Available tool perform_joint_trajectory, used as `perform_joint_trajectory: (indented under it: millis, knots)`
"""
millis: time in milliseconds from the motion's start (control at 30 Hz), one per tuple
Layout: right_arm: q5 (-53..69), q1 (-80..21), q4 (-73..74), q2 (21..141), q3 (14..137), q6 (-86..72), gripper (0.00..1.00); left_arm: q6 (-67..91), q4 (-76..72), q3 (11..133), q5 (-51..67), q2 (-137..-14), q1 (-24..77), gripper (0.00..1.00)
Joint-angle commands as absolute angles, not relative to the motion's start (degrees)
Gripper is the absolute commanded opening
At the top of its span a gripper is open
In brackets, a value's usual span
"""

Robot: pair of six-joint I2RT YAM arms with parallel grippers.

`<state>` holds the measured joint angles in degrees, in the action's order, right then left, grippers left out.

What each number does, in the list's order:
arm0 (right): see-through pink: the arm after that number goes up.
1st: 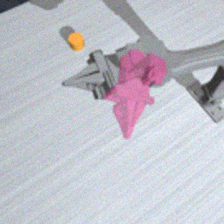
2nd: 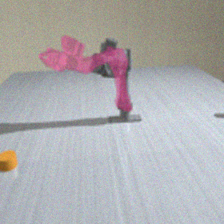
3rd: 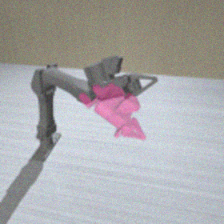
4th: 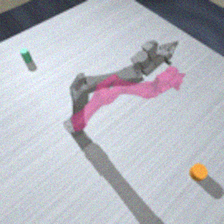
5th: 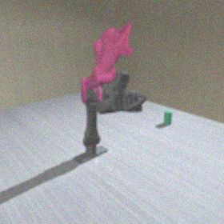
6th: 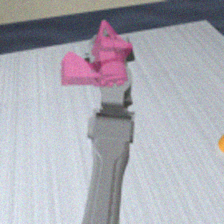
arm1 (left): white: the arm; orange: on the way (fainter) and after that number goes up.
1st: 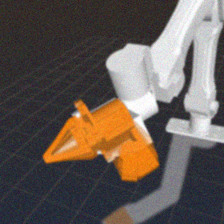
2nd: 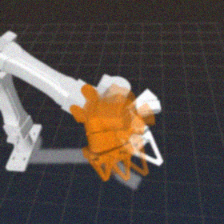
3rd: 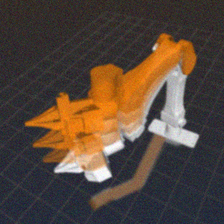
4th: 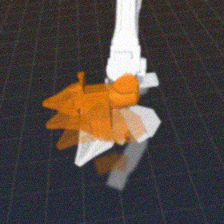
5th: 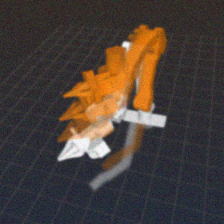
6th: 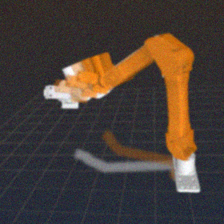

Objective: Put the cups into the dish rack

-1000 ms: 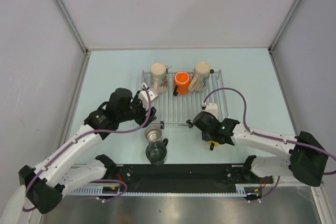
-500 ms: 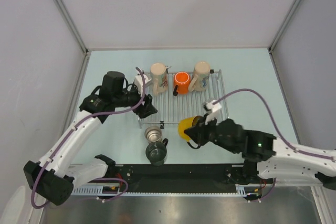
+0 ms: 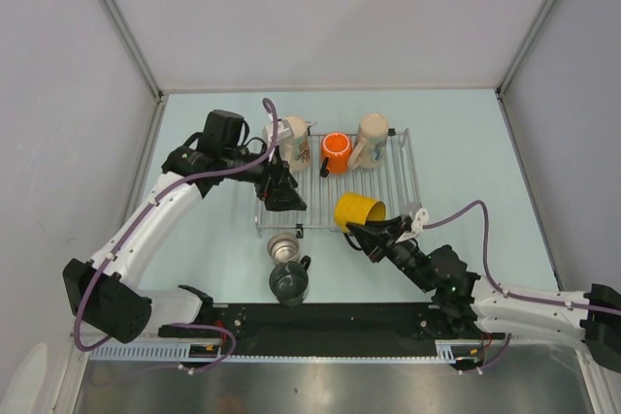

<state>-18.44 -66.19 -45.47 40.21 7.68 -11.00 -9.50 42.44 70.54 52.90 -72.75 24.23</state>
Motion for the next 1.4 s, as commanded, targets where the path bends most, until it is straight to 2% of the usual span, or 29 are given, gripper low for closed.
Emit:
perform_joint_trajectory:
  millis: [0, 167, 400, 633, 933, 1367]
  knots:
    - [-10.2, -59.9, -74.3, 44.5, 14.0, -13.1, 0.0, -9.1, 43.9, 71.8, 60.5, -72.3, 23.9, 0.95]
    - [-1.9, -49.4, -74.8, 52.2, 21.5, -22.2, 0.0, -8.4, 40.1, 67.3, 62.0, -70.4, 23.9, 0.95]
    - [2.7, -46.8, -90.4, 65.2, 25.8, -36.5, 0.0, -0.4, 22.0, 59.4, 61.5, -67.1, 23.9, 0.95]
    - [4.7, -47.3, -91.6, 72.2, 29.2, -43.5, 0.0, 7.8, 13.4, 58.4, 64.9, -66.8, 23.8, 0.94]
    - [7.4, -46.8, -91.5, 72.6, 32.0, -43.4, 0.0, 4.8, 19.2, 58.7, 63.5, -68.2, 23.8, 0.9]
    - [11.3, -43.9, -91.1, 72.1, 34.6, -45.1, 0.0, 2.8, 24.6, 61.8, 67.2, -60.6, 23.8, 0.9]
